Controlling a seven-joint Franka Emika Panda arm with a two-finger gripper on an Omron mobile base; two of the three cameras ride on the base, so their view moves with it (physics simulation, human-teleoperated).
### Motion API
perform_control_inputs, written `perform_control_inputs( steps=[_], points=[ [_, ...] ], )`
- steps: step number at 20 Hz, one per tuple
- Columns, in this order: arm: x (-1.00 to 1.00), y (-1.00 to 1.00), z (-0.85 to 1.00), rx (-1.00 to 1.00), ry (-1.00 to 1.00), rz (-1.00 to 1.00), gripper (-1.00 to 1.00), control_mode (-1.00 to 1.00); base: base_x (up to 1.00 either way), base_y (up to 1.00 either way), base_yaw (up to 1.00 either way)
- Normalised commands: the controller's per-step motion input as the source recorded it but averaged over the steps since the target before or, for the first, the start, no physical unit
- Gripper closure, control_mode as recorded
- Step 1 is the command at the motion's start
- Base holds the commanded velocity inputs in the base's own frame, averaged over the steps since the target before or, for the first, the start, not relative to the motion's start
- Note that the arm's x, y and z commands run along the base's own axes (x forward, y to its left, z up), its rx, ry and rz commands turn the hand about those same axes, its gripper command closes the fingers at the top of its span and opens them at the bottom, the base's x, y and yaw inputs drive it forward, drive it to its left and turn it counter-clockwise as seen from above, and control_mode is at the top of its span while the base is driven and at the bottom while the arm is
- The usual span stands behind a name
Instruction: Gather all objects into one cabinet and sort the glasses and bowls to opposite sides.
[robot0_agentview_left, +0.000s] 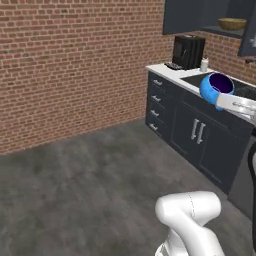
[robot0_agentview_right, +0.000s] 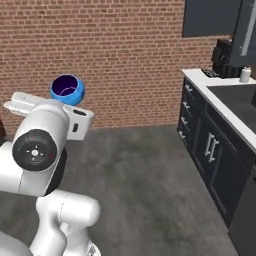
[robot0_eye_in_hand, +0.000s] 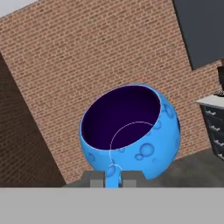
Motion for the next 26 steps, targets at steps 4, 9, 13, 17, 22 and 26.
perform_control_inputs(
  steps=[4,9,13,17,22,26],
  points=[
    [0.00,0.00,0.00,0.00,0.00,0.00,1.00,1.00,1.00,0.46,-0.35],
    [0.00,0.00,0.00,0.00,0.00,0.00,1.00,1.00,1.00,0.39,-0.60],
    [0.00,0.00,0.00,0.00,0.00,0.00,1.00,1.00,1.00,0.57,-0.60],
    [0.00,0.00,0.00,0.00,0.00,0.00,1.00,1.00,0.94,0.76,-0.57],
    [0.00,0.00,0.00,0.00,0.00,0.00,1.00,1.00,0.89,0.60,-0.59],
    [0.00,0.00,0.00,0.00,0.00,0.00,1.00,1.00,0.89,0.51,-0.63]
  ],
)
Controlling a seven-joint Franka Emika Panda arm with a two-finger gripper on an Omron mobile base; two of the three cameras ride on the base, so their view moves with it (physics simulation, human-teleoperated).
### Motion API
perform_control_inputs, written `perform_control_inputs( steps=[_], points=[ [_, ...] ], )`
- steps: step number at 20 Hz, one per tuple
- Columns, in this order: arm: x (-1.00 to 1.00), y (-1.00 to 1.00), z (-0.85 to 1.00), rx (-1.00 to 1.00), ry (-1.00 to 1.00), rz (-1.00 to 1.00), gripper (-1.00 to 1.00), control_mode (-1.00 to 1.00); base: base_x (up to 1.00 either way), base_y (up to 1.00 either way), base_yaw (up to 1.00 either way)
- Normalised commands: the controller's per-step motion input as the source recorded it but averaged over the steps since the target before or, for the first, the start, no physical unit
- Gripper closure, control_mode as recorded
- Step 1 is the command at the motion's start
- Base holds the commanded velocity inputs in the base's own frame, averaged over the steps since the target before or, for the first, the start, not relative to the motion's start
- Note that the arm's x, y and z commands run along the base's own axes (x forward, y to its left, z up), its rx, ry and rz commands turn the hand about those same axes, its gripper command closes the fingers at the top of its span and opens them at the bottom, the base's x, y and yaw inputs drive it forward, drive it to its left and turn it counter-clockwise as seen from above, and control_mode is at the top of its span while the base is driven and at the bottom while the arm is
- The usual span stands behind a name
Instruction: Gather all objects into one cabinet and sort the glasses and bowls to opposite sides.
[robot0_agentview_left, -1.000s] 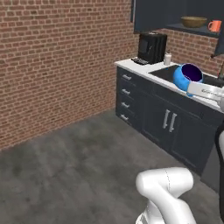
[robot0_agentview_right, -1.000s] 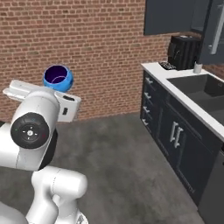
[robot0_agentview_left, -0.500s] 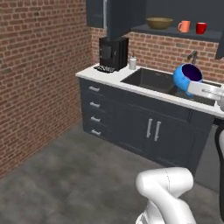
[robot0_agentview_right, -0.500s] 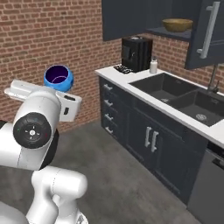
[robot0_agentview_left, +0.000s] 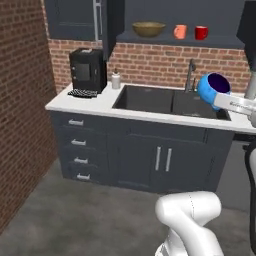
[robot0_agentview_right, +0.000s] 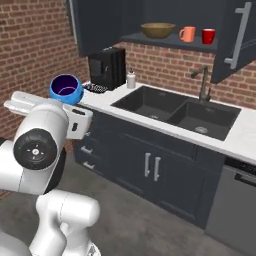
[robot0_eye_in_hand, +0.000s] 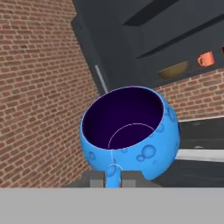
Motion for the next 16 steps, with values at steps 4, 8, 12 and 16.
perform_control_inputs(
  steps=[4,8,12,16],
  points=[
    [0.00,0.00,0.00,0.00,0.00,0.00,1.00,1.00,0.83,0.55,-0.62],
    [0.00,0.00,0.00,0.00,0.00,0.00,1.00,1.00,0.78,0.51,-0.61],
    [0.00,0.00,0.00,0.00,0.00,0.00,1.00,1.00,0.74,0.36,-0.55],
    [0.00,0.00,0.00,0.00,0.00,0.00,1.00,1.00,0.82,0.32,-0.23]
  ],
)
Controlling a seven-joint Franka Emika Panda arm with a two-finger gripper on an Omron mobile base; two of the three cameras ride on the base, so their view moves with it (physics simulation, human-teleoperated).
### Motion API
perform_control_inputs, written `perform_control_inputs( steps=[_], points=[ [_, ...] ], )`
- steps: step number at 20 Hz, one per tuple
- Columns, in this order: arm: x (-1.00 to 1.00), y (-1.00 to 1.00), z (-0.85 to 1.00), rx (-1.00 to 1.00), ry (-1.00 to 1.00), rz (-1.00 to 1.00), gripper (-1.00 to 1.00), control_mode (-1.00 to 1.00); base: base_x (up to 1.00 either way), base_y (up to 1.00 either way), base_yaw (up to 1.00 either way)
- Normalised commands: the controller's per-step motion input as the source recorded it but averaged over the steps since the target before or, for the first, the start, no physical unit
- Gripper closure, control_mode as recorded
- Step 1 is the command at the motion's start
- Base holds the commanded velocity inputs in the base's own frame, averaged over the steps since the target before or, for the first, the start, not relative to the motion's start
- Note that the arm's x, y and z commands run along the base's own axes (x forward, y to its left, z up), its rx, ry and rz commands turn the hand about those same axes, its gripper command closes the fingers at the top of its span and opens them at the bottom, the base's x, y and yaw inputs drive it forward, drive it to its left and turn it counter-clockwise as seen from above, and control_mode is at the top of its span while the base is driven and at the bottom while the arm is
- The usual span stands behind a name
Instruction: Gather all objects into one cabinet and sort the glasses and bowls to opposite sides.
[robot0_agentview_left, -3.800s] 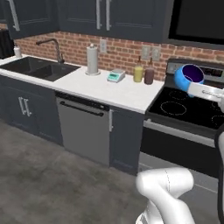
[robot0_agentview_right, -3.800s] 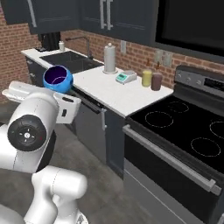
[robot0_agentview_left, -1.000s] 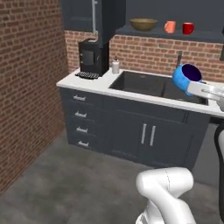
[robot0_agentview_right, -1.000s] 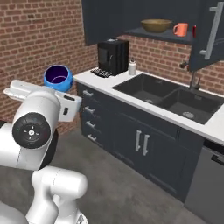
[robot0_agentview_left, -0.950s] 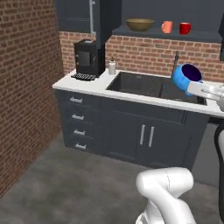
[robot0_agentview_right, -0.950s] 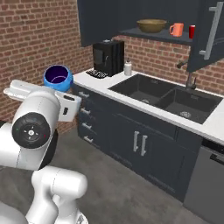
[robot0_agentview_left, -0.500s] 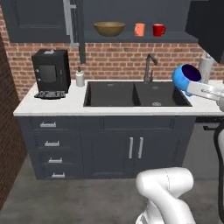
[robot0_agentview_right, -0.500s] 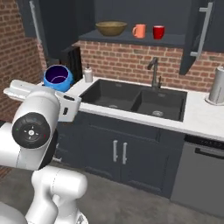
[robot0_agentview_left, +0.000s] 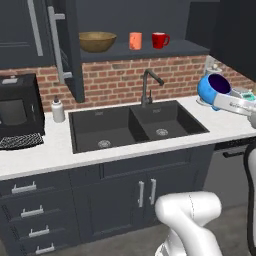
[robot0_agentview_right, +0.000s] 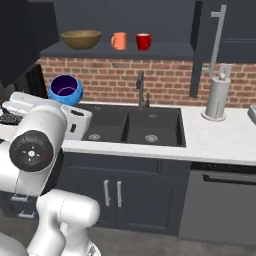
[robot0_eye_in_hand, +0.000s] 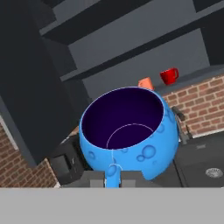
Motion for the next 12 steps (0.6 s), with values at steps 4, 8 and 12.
perform_control_inputs(
  steps=[4,8,12],
  points=[
    [0.00,0.00,0.00,0.00,0.00,0.00,1.00,1.00,0.81,0.29,0.00],
    [0.00,0.00,0.00,0.00,0.00,0.00,1.00,1.00,0.44,0.31,0.06],
    [0.00,0.00,0.00,0.00,0.00,0.00,1.00,1.00,0.01,0.09,0.00]
  ],
)
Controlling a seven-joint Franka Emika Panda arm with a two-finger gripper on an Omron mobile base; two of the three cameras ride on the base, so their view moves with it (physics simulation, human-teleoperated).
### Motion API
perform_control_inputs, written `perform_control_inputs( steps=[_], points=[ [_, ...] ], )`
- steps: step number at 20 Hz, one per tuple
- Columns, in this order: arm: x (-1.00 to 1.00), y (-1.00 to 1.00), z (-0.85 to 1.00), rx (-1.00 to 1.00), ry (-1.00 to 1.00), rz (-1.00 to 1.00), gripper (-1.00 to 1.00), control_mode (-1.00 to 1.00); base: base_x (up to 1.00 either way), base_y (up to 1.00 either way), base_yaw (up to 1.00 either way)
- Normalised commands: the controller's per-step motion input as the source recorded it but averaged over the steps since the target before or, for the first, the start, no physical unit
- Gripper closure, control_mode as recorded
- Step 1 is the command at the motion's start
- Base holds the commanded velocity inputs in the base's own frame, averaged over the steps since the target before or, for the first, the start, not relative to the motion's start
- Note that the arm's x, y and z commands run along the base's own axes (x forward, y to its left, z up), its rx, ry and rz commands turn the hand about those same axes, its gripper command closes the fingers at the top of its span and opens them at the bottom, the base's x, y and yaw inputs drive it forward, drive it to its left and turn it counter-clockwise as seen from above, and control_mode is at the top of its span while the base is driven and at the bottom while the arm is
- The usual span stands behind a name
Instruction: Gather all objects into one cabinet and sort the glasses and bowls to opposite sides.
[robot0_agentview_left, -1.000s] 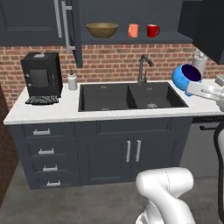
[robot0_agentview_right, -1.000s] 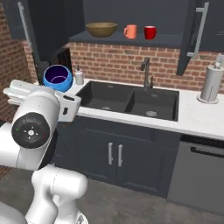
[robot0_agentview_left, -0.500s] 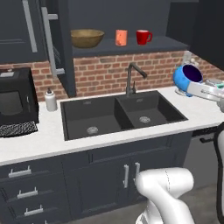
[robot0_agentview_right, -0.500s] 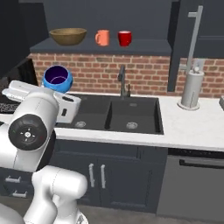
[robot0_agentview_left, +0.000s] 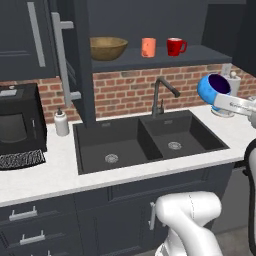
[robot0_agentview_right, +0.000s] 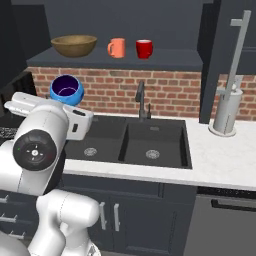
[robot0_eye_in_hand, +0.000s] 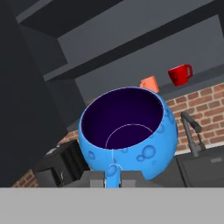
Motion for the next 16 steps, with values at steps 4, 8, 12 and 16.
perform_control_inputs(
  steps=[4,8,12,16],
  points=[
    [0.00,0.00,0.00,0.00,0.00,0.00,1.00,1.00,0.09,0.00,0.00],
    [0.00,0.00,0.00,0.00,0.00,0.00,1.00,1.00,0.45,0.00,0.00],
    [0.00,0.00,0.00,0.00,0.00,0.00,1.00,1.00,0.25,0.00,0.02],
    [0.00,0.00,0.00,0.00,0.00,0.00,1.00,1.00,0.06,0.00,0.01]
  ],
)
